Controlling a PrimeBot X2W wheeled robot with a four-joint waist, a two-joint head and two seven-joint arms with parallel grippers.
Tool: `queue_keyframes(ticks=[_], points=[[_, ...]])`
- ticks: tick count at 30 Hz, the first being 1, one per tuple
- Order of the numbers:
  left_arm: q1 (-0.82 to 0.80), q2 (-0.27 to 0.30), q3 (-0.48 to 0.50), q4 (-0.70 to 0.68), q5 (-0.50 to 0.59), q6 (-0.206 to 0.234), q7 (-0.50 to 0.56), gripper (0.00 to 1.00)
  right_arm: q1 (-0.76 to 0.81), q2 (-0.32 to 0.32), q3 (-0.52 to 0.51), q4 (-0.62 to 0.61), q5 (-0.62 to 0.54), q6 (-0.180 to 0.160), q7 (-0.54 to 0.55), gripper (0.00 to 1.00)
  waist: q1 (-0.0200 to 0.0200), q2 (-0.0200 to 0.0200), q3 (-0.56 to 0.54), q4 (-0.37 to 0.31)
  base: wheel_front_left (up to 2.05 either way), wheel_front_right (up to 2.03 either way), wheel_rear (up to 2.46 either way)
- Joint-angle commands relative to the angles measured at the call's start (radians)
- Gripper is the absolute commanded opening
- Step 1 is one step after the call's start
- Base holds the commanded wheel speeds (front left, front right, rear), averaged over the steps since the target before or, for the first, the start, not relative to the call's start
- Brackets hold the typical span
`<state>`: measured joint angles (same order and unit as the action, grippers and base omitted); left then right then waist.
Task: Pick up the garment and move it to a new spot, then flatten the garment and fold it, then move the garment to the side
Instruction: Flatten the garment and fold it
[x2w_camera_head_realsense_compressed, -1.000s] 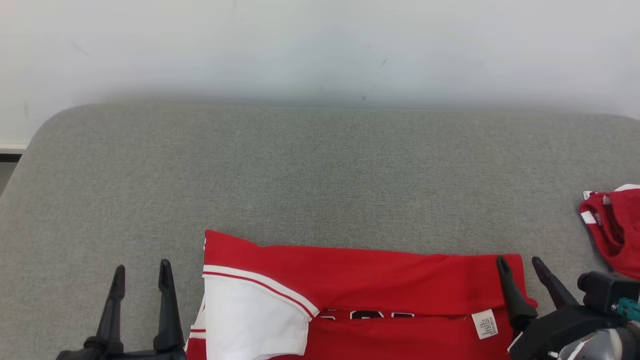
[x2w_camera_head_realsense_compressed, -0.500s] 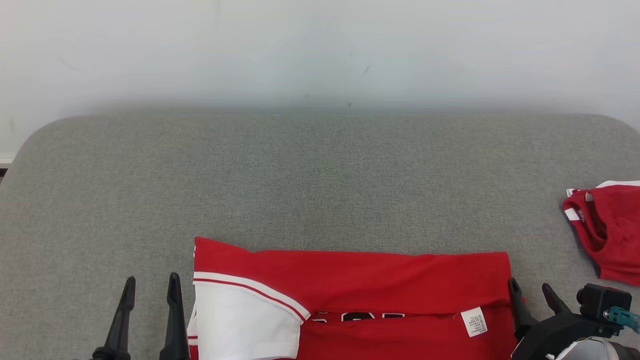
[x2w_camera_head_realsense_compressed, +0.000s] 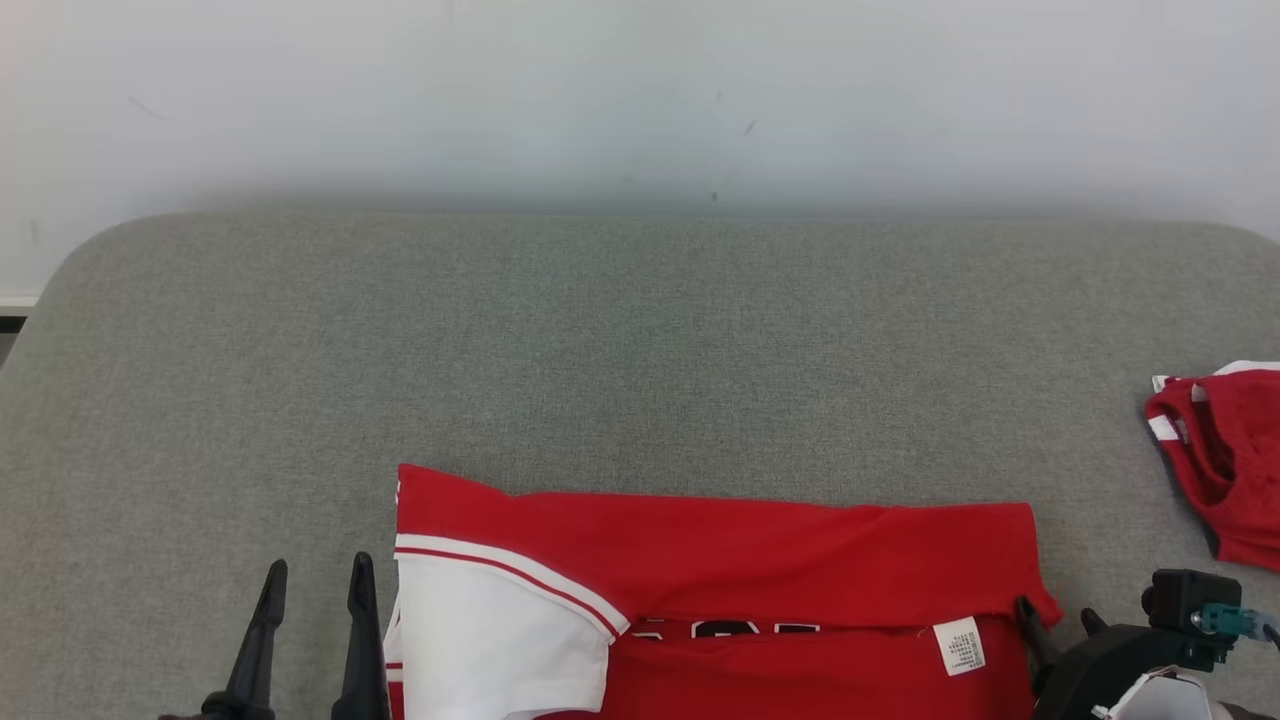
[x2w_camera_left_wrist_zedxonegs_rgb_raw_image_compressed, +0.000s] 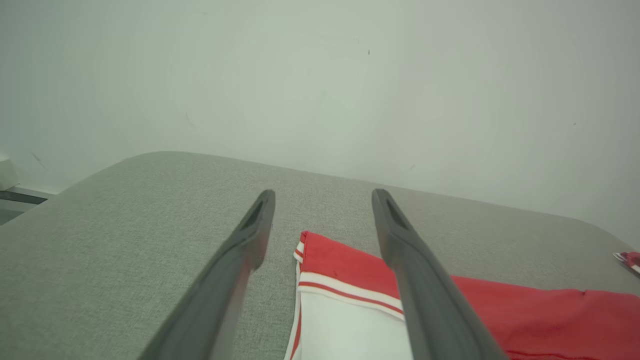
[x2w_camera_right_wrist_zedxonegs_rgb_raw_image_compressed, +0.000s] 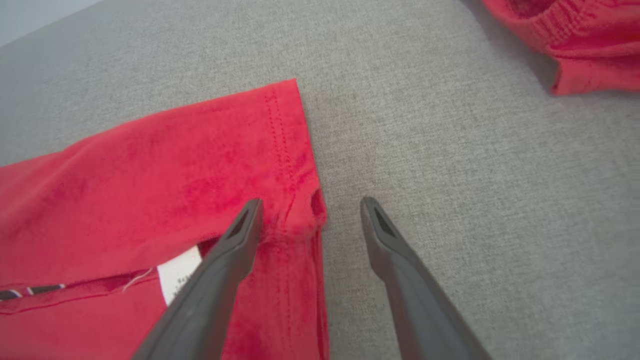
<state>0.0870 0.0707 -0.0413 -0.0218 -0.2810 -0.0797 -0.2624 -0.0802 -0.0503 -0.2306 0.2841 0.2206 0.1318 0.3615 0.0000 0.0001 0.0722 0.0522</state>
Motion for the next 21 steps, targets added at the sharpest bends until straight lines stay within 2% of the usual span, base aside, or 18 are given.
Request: queue_keyframes(ticks=[1, 14, 15, 16, 17, 18, 21], points=[[-0.007, -0.004, 0.005, 0.003, 0.009, -0.004, -0.003, 1.00, 0.002, 0.000, -0.008, 0.005, -0.015, -0.002, 0.010, 1.00, 0.0000, -0.0001, 0.006, 0.003, 0.00, 0.00, 0.00], [-0.031, -0.012, 0.026, 0.026, 0.018, -0.024, -0.003, 1.00, -0.032, 0.003, 0.044, 0.086, 0.046, 0.000, 0.094, 1.00, 0.0000, -0.0001, 0.035, -0.001, 0.00, 0.00, 0.00], [-0.029, -0.012, 0.026, 0.027, 0.019, -0.024, -0.003, 1.00, -0.035, 0.004, 0.051, 0.091, 0.047, 0.000, 0.099, 0.80, 0.0000, -0.0001, 0.036, -0.001, 0.00, 0.00, 0.00], [-0.029, -0.013, 0.027, 0.029, 0.020, -0.024, -0.003, 1.00, -0.037, 0.005, 0.058, 0.096, 0.046, 0.000, 0.104, 0.47, 0.0000, -0.0001, 0.038, -0.001, 0.00, 0.00, 0.00], [-0.031, -0.013, 0.028, 0.031, 0.020, -0.026, -0.003, 1.00, -0.040, 0.006, 0.064, 0.100, 0.045, 0.000, 0.107, 0.35, 0.0000, -0.0001, 0.039, 0.000, 0.00, 0.00, 0.00], [-0.033, -0.013, 0.027, 0.033, 0.020, -0.028, -0.003, 1.00, -0.043, 0.006, 0.069, 0.104, 0.047, 0.000, 0.112, 0.16, 0.0000, -0.0001, 0.040, 0.001, 0.00, 0.00, 0.00], [-0.038, -0.014, 0.025, 0.040, 0.018, -0.034, -0.003, 1.00, -0.048, 0.006, 0.078, 0.108, 0.056, 0.000, 0.113, 0.02, 0.0000, -0.0001, 0.040, 0.006, 0.00, 0.00, 0.00]])
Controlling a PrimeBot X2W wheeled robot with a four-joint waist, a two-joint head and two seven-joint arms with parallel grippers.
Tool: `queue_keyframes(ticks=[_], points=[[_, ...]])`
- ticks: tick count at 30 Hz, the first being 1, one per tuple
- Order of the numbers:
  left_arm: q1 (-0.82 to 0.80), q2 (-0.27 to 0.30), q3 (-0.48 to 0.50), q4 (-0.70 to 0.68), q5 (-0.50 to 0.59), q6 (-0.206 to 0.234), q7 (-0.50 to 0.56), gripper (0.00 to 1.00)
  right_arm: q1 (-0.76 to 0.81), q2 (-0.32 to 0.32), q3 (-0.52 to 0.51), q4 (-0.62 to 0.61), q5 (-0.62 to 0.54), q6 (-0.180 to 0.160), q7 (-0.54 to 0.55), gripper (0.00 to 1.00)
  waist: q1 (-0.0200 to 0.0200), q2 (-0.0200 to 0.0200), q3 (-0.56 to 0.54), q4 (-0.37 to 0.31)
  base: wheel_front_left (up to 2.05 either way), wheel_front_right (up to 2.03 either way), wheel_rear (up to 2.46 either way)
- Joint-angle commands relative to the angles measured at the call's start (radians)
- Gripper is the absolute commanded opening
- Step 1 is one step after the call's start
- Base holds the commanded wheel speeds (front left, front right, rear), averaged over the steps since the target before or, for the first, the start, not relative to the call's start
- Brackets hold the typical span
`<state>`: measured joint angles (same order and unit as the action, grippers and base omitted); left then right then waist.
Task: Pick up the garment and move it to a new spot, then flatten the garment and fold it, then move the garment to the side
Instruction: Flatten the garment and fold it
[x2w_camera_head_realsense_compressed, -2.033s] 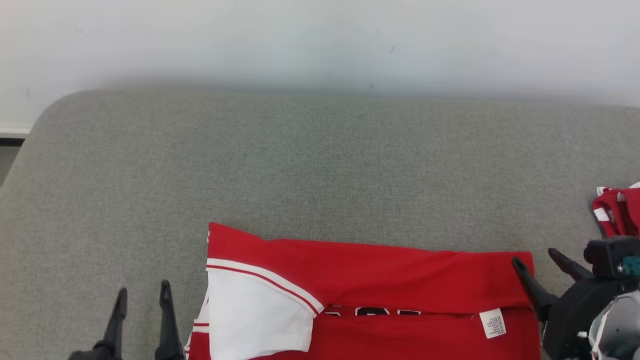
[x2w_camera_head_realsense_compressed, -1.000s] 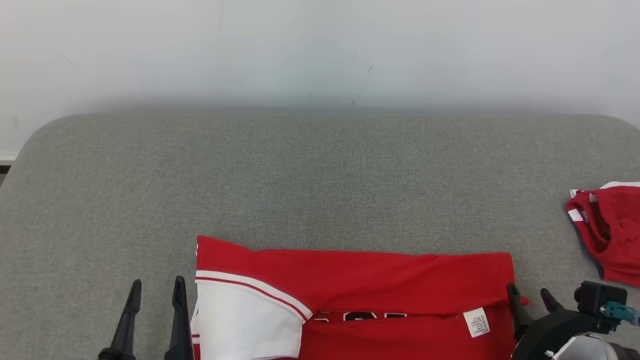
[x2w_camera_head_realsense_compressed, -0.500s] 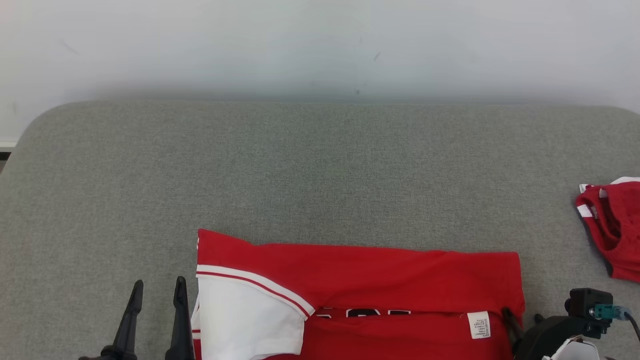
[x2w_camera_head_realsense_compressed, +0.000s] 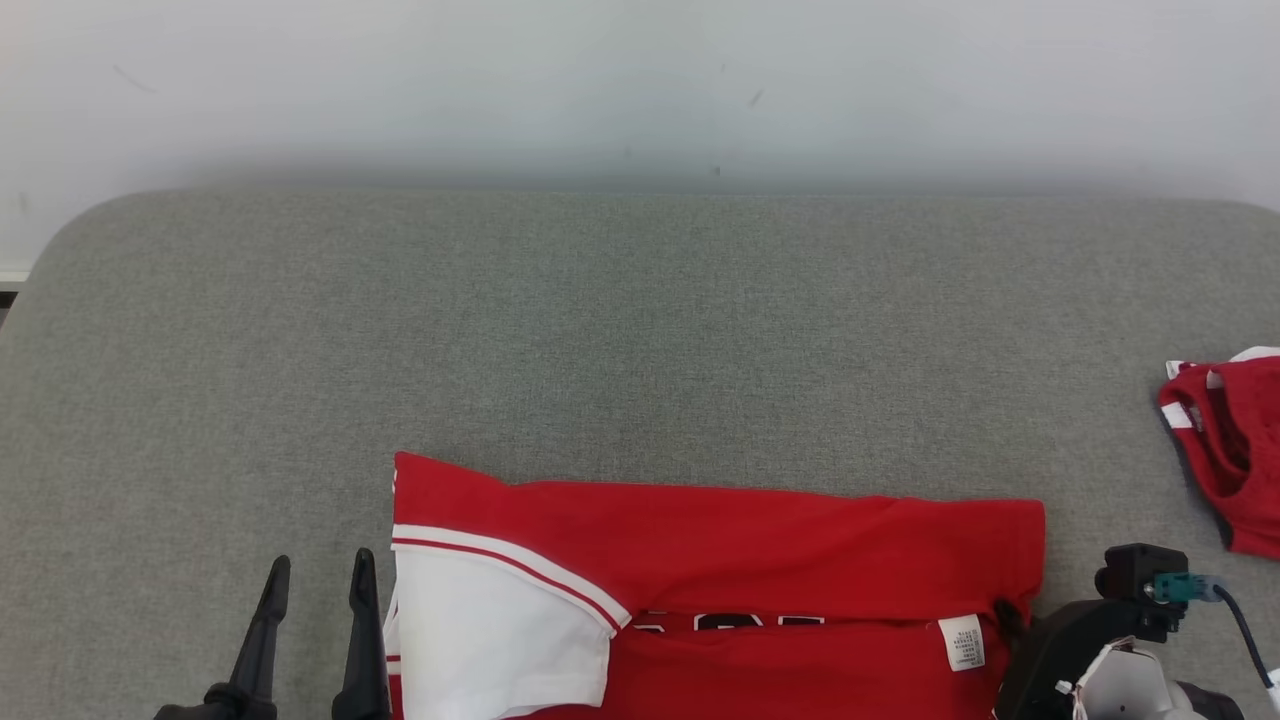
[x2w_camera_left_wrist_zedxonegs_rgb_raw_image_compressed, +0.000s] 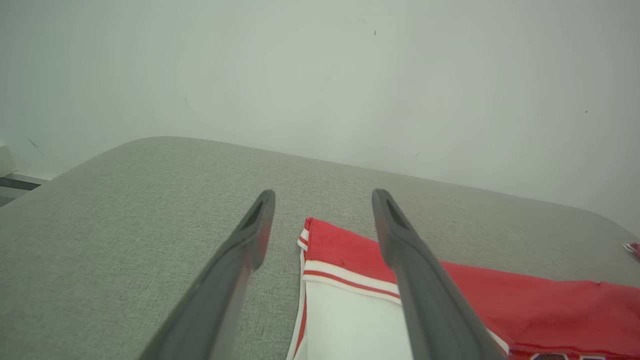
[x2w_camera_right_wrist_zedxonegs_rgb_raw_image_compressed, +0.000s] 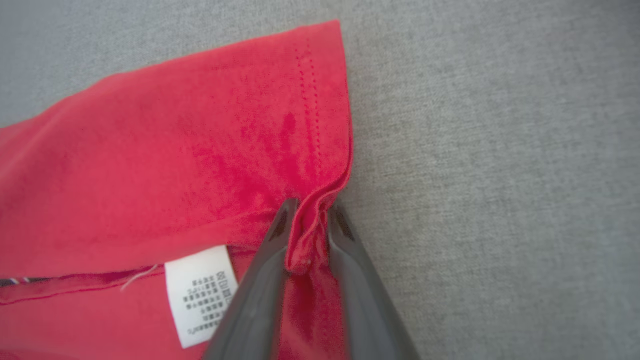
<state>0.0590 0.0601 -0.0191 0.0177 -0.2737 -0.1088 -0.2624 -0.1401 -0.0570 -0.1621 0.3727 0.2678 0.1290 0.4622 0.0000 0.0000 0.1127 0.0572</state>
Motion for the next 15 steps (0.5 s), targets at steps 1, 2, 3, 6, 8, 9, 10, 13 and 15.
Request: queue_keyframes(ticks=[1, 2, 3, 6, 8, 9, 10, 13, 15], points=[[-0.010, -0.004, 0.003, 0.003, 0.010, -0.004, -0.003, 1.00, 0.012, 0.011, 0.011, 0.019, 0.007, 0.003, 0.013, 0.00, 0.0000, 0.0000, -0.001, 0.002, 0.00, 0.00, 0.00], [-0.010, -0.005, 0.003, 0.005, 0.010, -0.004, -0.003, 1.00, 0.009, 0.010, 0.009, 0.016, 0.003, 0.003, 0.010, 0.00, 0.0000, 0.0000, -0.002, 0.003, 0.00, 0.00, 0.00], [-0.009, -0.005, 0.004, 0.006, 0.009, -0.005, -0.003, 1.00, 0.005, 0.010, 0.005, 0.012, -0.004, 0.003, 0.008, 0.00, 0.0000, 0.0000, -0.003, 0.004, 0.00, 0.00, 0.00], [-0.004, -0.005, 0.007, 0.011, 0.010, -0.009, -0.003, 1.00, -0.002, 0.008, -0.031, -0.011, -0.033, 0.003, -0.008, 0.00, 0.0000, 0.0000, -0.007, 0.005, 0.00, 0.00, 0.00], [-0.003, -0.005, 0.008, 0.013, 0.012, -0.011, -0.003, 1.00, -0.006, 0.004, -0.083, -0.032, -0.058, 0.002, -0.020, 0.00, 0.0000, 0.0000, -0.010, 0.006, 0.00, 0.00, 0.00], [-0.003, -0.005, 0.007, 0.013, 0.014, -0.012, -0.003, 1.00, -0.006, 0.004, -0.107, -0.044, -0.070, 0.002, -0.024, 0.00, 0.0000, 0.0000, -0.012, 0.006, 0.00, 0.00, 0.00], [-0.002, -0.006, 0.008, 0.012, 0.015, -0.013, -0.003, 1.00, -0.006, 0.004, -0.131, -0.057, -0.079, 0.002, -0.026, 0.00, 0.0000, 0.0000, -0.014, 0.006, 0.00, 0.00, 0.00], [0.002, -0.006, 0.012, 0.009, 0.017, -0.013, -0.003, 1.00, -0.001, 0.005, -0.197, -0.093, -0.105, 0.002, -0.023, 0.00, 0.0000, 0.0000, -0.016, 0.003, 0.00, 0.00, 0.00], [0.005, -0.007, 0.014, 0.009, 0.018, -0.013, -0.003, 1.00, 0.006, 0.005, -0.237, -0.122, -0.120, 0.002, -0.016, 0.00, 0.0000, 0.0000, -0.018, -0.001, 0.00, 0.00, 0.00]])
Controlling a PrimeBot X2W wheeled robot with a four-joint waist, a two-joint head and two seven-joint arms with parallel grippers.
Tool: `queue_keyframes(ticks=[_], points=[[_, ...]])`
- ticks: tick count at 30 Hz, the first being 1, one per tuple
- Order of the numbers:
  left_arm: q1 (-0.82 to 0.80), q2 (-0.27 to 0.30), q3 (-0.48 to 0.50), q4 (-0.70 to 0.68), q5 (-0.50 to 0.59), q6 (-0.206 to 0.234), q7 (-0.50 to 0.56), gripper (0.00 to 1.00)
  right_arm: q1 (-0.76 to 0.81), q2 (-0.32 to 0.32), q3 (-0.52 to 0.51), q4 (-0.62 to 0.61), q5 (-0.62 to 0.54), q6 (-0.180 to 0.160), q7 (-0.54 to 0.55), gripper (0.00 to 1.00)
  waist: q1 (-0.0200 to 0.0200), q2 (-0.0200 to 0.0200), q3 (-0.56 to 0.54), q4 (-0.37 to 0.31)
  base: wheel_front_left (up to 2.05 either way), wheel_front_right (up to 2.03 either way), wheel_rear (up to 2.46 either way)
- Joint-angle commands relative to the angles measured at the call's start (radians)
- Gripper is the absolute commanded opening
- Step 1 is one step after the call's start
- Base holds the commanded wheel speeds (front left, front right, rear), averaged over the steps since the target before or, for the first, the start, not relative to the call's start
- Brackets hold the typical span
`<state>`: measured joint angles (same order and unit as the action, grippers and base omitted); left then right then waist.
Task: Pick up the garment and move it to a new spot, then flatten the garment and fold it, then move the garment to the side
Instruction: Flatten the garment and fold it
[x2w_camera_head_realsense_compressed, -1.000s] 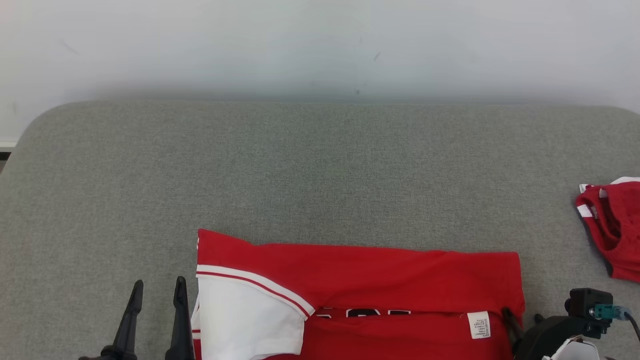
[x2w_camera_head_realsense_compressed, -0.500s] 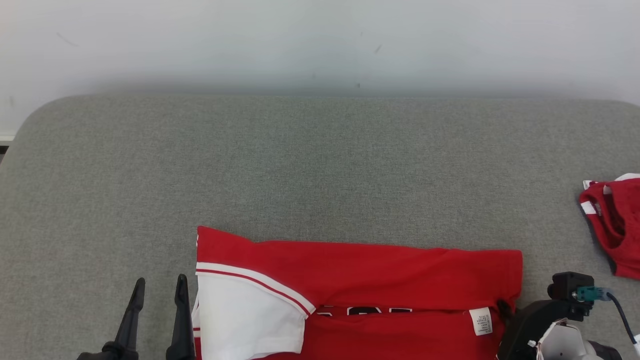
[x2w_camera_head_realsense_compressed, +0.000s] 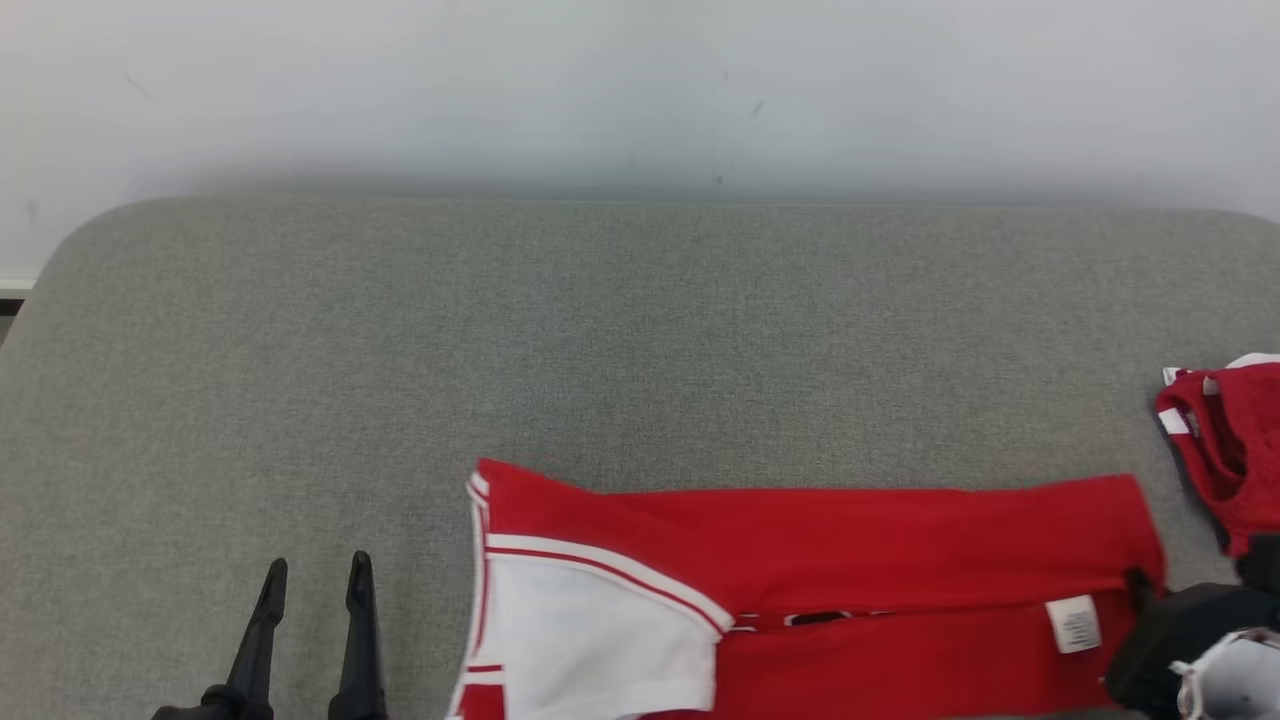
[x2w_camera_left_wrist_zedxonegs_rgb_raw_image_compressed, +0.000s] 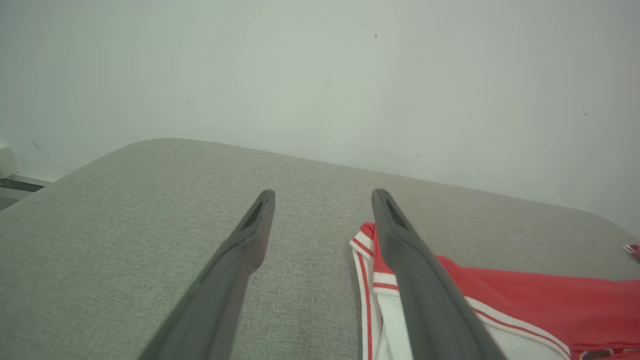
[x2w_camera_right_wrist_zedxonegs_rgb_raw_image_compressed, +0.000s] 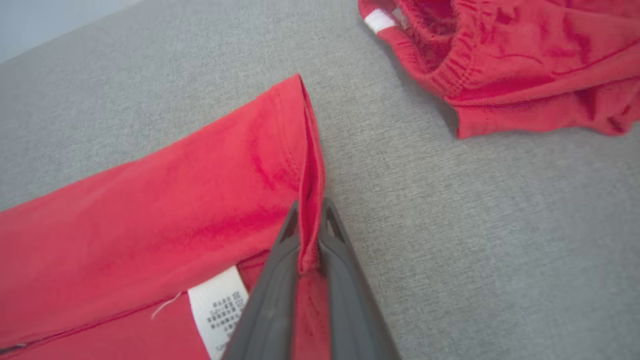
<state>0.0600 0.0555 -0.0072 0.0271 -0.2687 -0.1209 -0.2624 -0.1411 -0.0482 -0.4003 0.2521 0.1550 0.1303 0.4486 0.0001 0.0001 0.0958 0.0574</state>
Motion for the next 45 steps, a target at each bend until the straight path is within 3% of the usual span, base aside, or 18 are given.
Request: queue_keyframes(ticks=[1, 11, 19, 24, 30, 35, 45], points=[[0.005, -0.002, 0.003, -0.001, 0.012, -0.001, -0.003, 1.00, 0.011, -0.004, -0.019, -0.015, -0.013, 0.001, 0.002, 0.00, -0.0001, -0.0001, -0.002, -0.004, 0.00, 0.00, 0.00], [0.010, -0.004, 0.006, -0.002, 0.019, -0.005, -0.003, 1.00, 0.061, -0.003, -0.161, -0.163, -0.037, 0.001, 0.060, 0.00, -0.0001, -0.0001, -0.010, -0.024, 0.00, 0.00, 0.00], [0.003, -0.004, 0.004, 0.005, 0.018, -0.007, -0.003, 1.00, 0.046, -0.003, -0.145, -0.261, -0.042, 0.001, 0.095, 0.00, -0.0001, -0.0001, -0.004, -0.028, 0.00, 0.00, 0.00], [-0.008, -0.004, 0.009, 0.011, 0.017, -0.007, -0.003, 1.00, 0.074, -0.002, 0.005, -0.334, 0.006, 0.001, 0.155, 0.00, -0.0001, -0.0001, 0.002, -0.019, 0.00, 0.00, 0.00], [-0.019, -0.004, 0.013, 0.014, 0.020, -0.008, -0.003, 1.00, 0.102, -0.003, 0.311, -0.381, 0.123, 0.001, 0.190, 0.00, -0.0001, -0.0001, 0.008, -0.005, 0.00, 0.00, 0.00], [-0.027, -0.004, 0.000, 0.021, 0.018, -0.009, -0.003, 1.00, 0.085, -0.003, 0.514, -0.345, 0.177, 0.001, 0.174, 0.00, -0.0001, -0.0001, 0.014, 0.016, 0.00, 0.00, 0.00], [-0.037, -0.005, -0.010, 0.034, 0.011, -0.011, -0.003, 1.00, 0.022, -0.003, 0.690, -0.228, 0.229, 0.001, 0.130, 0.00, -0.0001, -0.0001, 0.022, 0.069, 0.00, 0.00, 0.00]])
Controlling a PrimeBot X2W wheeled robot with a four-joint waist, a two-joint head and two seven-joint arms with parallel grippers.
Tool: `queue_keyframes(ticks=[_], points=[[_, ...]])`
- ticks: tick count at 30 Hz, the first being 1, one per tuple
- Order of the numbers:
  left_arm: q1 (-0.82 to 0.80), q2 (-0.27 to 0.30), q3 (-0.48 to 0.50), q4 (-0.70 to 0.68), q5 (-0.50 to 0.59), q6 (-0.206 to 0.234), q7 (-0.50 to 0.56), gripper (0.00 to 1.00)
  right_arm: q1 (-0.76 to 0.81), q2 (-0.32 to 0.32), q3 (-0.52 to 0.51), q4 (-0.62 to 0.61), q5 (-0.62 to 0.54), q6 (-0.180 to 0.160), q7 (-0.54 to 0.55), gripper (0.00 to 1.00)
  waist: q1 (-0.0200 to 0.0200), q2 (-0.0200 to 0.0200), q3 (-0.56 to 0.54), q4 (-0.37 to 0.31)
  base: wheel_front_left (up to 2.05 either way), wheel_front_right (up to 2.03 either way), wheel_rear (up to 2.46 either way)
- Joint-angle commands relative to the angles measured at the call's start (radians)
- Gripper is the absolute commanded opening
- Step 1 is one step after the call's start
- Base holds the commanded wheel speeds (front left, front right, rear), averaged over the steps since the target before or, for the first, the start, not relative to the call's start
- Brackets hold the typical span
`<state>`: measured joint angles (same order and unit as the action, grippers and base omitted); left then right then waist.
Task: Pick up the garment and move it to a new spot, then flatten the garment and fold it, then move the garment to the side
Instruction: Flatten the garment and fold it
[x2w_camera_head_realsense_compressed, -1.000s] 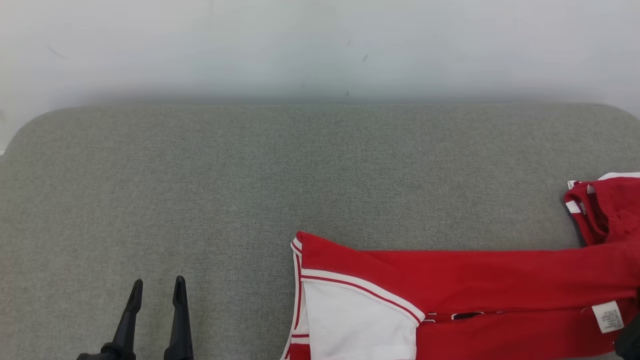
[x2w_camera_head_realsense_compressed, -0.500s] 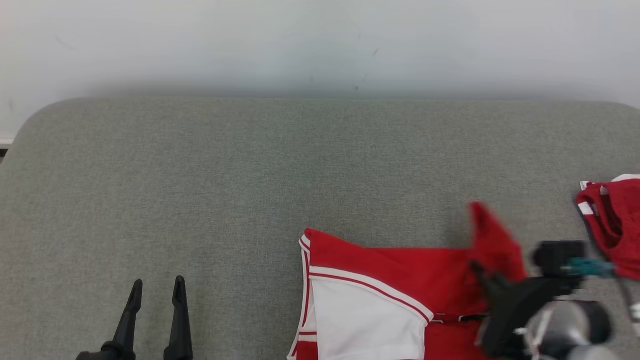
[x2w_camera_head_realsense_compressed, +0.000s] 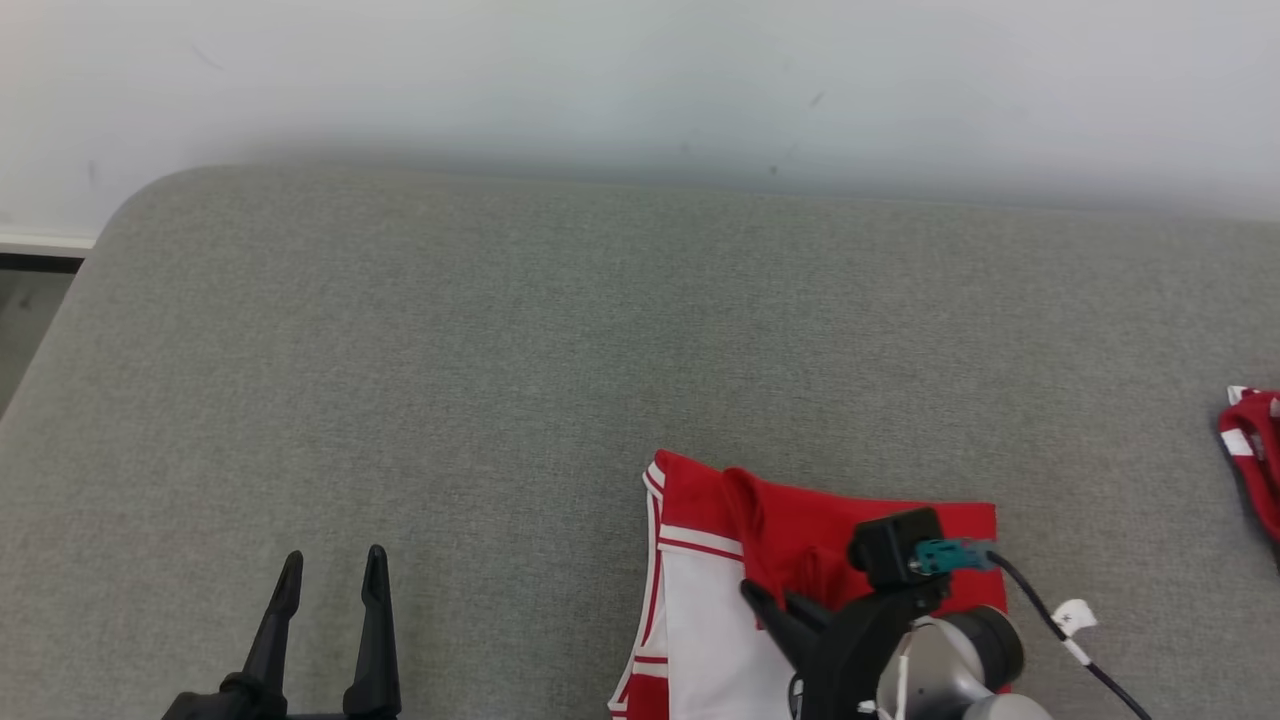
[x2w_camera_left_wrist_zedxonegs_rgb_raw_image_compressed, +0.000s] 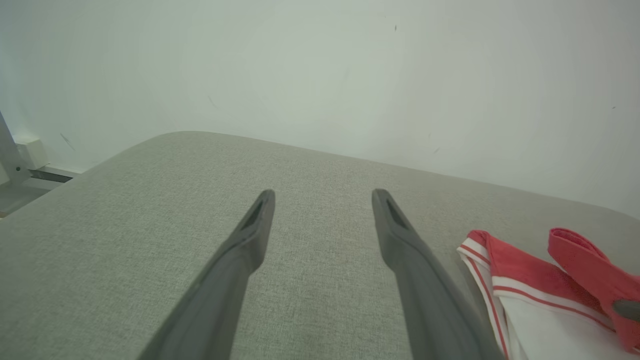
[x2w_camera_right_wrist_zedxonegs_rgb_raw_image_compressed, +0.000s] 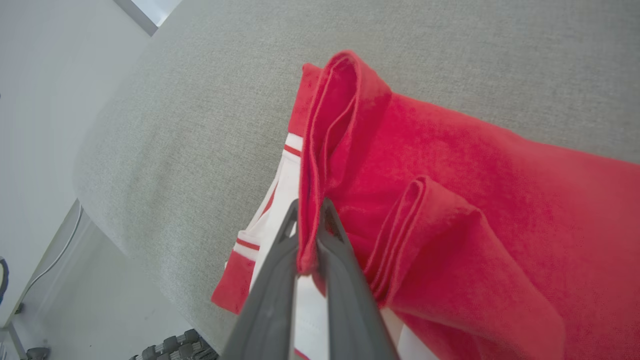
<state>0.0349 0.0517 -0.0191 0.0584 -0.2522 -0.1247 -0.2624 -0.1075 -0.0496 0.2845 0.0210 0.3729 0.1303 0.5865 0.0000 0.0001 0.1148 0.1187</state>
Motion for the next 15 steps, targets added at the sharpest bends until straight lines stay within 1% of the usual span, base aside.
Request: queue_keyframes(ticks=[1, 8, 13, 14, 15], points=[[-0.014, -0.001, 0.001, 0.004, -0.006, -0.007, -0.003, 1.00, -0.016, -0.002, 0.020, 0.016, 0.018, 0.001, -0.009, 0.00, 0.0000, -0.0001, 0.004, 0.013, 0.00, 0.00, 0.00], [-0.019, -0.001, -0.005, 0.007, -0.007, -0.006, -0.003, 1.00, -0.063, -0.001, 0.071, 0.099, 0.038, 0.001, -0.036, 0.00, 0.0000, -0.0001, 0.009, 0.034, 0.00, 0.00, 0.00], [-0.019, -0.001, -0.007, 0.006, -0.007, -0.004, -0.003, 1.00, -0.090, -0.001, 0.074, 0.150, 0.041, 0.001, -0.059, 0.00, 0.0000, -0.0001, 0.012, 0.041, 0.00, 0.00, 0.00], [-0.018, -0.001, -0.008, 0.007, -0.007, -0.005, -0.003, 1.00, -0.093, -0.001, 0.075, 0.159, 0.042, 0.001, -0.062, 0.07, 0.0000, -0.0001, 0.012, 0.042, 0.00, 0.00, 0.00], [-0.018, -0.001, -0.008, 0.007, -0.007, -0.005, -0.003, 1.00, -0.093, -0.001, 0.075, 0.159, 0.042, 0.001, -0.062, 0.07, 0.0000, -0.0001, 0.012, 0.042, 0.00, 0.00, 0.00]])
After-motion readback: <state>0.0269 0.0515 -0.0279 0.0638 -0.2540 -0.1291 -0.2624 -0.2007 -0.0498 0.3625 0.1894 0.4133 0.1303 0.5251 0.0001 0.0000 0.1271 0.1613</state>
